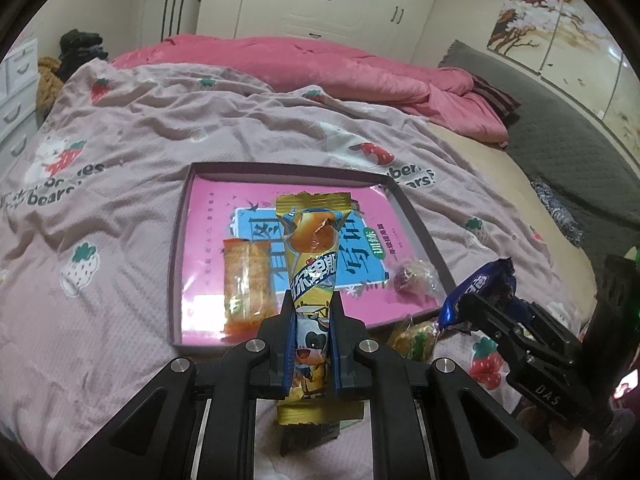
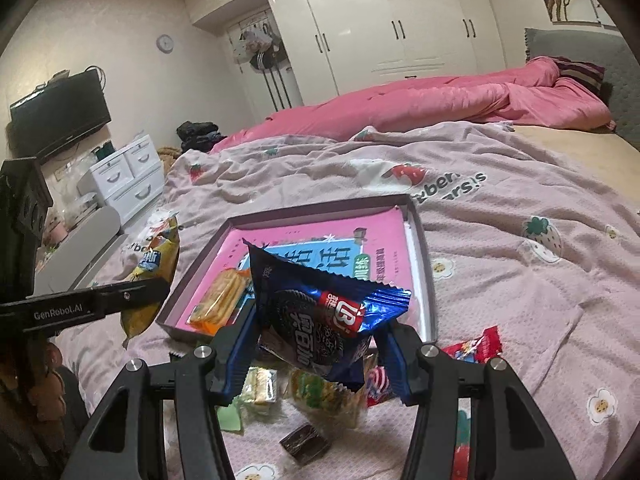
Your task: Organize snacks
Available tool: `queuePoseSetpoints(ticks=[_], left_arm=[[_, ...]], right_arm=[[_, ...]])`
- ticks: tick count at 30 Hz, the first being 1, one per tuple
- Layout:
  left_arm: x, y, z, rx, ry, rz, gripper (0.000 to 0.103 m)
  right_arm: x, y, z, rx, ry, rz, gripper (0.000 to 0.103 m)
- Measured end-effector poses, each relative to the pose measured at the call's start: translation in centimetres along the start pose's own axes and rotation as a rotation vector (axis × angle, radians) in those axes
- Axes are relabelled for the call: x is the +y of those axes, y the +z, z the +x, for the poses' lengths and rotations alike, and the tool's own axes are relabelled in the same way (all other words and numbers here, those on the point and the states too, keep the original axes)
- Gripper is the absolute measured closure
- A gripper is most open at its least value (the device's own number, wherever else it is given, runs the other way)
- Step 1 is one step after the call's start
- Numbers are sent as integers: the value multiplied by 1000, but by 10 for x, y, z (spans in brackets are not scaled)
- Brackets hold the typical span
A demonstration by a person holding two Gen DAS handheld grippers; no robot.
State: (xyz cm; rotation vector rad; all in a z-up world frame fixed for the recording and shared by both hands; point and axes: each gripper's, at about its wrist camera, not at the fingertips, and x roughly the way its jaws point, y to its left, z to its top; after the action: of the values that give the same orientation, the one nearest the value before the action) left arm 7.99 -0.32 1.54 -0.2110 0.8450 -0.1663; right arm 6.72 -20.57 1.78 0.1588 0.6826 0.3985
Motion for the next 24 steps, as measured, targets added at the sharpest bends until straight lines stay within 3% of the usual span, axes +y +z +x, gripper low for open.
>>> queuePoseSetpoints(ticks=[24], left_arm=[[-7,10,65,74,-5,4,89]], right_arm=[[-20,8,25,7,-31,14,47]])
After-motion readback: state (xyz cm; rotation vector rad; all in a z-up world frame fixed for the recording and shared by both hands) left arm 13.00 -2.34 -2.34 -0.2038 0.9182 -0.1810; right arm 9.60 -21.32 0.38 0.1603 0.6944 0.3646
